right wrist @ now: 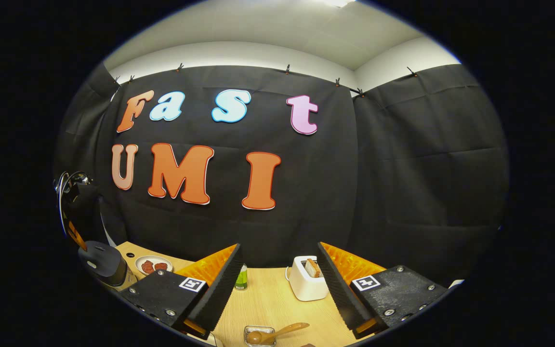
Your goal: Close the left gripper, press the button to open the rice cooker; take a wooden spoon from the chopstick holder with the right hand, scoop a spoonful of rice and pour it into the rice cooker, then put the wooden spoon back into the chopstick holder.
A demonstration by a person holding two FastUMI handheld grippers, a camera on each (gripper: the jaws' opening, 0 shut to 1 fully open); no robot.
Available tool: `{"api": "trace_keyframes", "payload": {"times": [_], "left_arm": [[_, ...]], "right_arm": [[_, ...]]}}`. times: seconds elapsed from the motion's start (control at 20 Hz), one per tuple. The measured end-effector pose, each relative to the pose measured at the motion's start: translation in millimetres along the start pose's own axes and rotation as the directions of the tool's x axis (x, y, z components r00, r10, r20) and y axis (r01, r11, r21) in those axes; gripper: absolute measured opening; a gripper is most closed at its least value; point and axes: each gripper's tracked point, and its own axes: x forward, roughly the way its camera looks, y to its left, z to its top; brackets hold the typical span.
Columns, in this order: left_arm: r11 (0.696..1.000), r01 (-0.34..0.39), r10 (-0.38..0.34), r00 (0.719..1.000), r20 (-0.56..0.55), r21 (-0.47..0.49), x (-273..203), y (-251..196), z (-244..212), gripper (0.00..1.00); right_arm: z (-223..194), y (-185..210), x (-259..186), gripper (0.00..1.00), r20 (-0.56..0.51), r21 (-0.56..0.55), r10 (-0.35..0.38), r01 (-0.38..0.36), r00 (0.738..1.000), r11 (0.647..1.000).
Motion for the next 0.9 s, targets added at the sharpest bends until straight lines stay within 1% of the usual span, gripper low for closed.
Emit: {"api": "trace_keyframes", "payload": {"times": [0.15,0.3,0.35,0.4,0.45,0.5,0.55,0.6,0.65,0.7,0.75,0.8,0.85,0.9], "left_arm": [[0.999,0.015,-0.019,0.994,-0.106,-0.038,13.4,0.6,-24.4,0.05],[0.999,-0.003,-0.005,0.986,-0.165,-0.051,35.5,12.2,-35.1,0.05],[0.998,0.007,-0.015,0.989,-0.144,-0.059,32.3,10.4,-30.2,0.05],[0.998,0.010,-0.020,0.990,-0.143,-0.067,36.0,10.7,-32.9,0.09],[0.997,0.018,-0.028,0.989,-0.145,-0.071,38.1,10.8,-36.9,0.05],[0.998,0.027,-0.031,0.996,-0.089,-0.051,41.3,14.9,-27.8,0.05],[0.998,0.034,-0.039,0.993,-0.112,-0.055,39.3,13.3,-31.3,0.05],[0.998,0.033,-0.039,0.995,-0.094,-0.059,35.0,11.6,-30.6,0.05],[0.997,0.038,-0.045,0.993,-0.106,-0.066,34.7,10.2,-33.6,0.08],[0.997,0.044,-0.051,0.994,-0.095,-0.067,32.8,10.0,-33.1,0.05],[0.997,0.051,-0.056,0.995,-0.076,-0.066,32.0,9.2,-31.4,0.05],[0.996,0.060,-0.063,0.997,-0.050,-0.061,29.3,9.5,-30.1,0.08],[0.996,0.061,-0.063,0.997,-0.035,-0.061,26.0,9.9,-29.6,0.05],[0.997,0.062,-0.062,0.998,0.012,-0.049,17.2,9.5,-24.5,0.05]], "right_arm": [[-13.8,-4.5,-6.0,0.95,-0.034,-0.007,-0.030,0.030,0.999,1.000],[-22.6,-9.4,-12.7,0.95,-0.058,-0.018,-0.059,0.058,0.997,0.998],[-26.1,-10.6,-14.4,0.95,-0.069,-0.020,-0.068,0.066,0.995,0.998],[-28.0,-11.4,-15.7,0.95,-0.077,-0.021,-0.075,0.074,0.994,0.997],[-29.8,-12.6,-17.8,0.95,-0.080,-0.022,-0.084,0.083,0.993,0.996],[-32.3,-13.4,-18.6,0.95,-0.083,-0.021,-0.092,0.090,0.992,0.996],[-34.5,-14.4,-19.2,0.95,-0.090,-0.016,-0.096,0.095,0.991,0.995],[-35.6,-13.7,-18.4,0.95,-0.094,-0.005,-0.093,0.093,0.991,0.996],[-35.8,-11.6,-18.5,0.95,-0.099,0.006,-0.081,0.082,0.992,0.997],[-35.8,-10.1,-16.9,0.95,-0.104,0.011,-0.071,0.072,0.992,0.997],[-38.2,-12.4,-15.8,0.94,-0.108,0.011,-0.066,0.068,0.992,0.998],[-40.0,-15.1,-13.2,0.94,-0.116,0.007,-0.065,0.066,0.991,0.998],[-43.1,-18.3,-11.8,0.95,-0.126,0.005,-0.066,0.067,0.990,0.998],[-46.0,-20.4,-10.4,0.95,-0.139,0.008,-0.063,0.065,0.988,0.998]]}}
